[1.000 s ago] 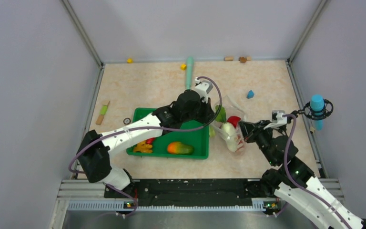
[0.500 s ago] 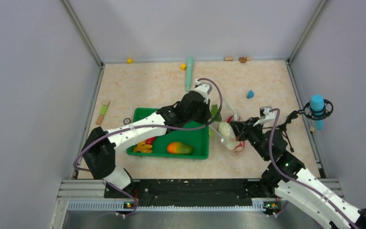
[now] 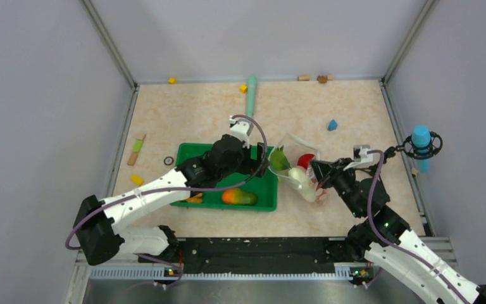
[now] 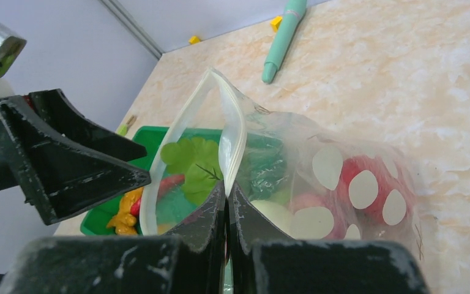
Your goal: Place the food in the zip-top bag and seal the zipper
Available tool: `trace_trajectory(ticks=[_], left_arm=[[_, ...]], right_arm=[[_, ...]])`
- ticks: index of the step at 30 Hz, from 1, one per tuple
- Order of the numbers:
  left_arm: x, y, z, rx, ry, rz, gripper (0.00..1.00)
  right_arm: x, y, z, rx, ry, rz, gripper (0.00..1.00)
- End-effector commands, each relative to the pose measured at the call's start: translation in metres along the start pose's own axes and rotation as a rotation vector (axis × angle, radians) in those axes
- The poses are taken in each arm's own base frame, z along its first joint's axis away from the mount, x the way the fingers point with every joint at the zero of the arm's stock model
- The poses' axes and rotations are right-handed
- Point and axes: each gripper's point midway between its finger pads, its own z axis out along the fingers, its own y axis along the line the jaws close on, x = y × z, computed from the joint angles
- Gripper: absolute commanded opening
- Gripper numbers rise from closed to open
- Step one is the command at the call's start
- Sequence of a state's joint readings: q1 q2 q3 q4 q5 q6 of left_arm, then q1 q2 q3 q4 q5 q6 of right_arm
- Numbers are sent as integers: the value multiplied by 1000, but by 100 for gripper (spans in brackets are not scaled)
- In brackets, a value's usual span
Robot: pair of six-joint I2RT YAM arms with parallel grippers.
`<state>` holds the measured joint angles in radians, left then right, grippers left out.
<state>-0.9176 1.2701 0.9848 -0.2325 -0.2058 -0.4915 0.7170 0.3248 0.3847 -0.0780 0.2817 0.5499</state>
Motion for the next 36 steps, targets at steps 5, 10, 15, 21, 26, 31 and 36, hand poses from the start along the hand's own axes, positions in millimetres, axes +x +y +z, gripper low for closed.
trace_trajectory(ticks=[5,10,15,21,26,31,36], left_arm=[[39,9,-16,40,97,19,97],[90,41,-23,-96,249,-46,97],[116,35,-23,-22,302,-69,97],[128,31,-23,33,337,-40,97],[140,63,-18,-147,380,-6,97],[156,68,-13,-174,466,22,97],[161,59,-4,-119,482,36,97]], right_arm=[[6,4,3,-26,23,0,0],[8,10,2,-54,40,4,0],[11,14,2,-77,62,-2,0],[17,12,6,-66,82,-9,0],[20,10,8,-59,88,-15,0],[21,10,9,-59,94,-20,0],[22,10,10,-55,100,-23,0]])
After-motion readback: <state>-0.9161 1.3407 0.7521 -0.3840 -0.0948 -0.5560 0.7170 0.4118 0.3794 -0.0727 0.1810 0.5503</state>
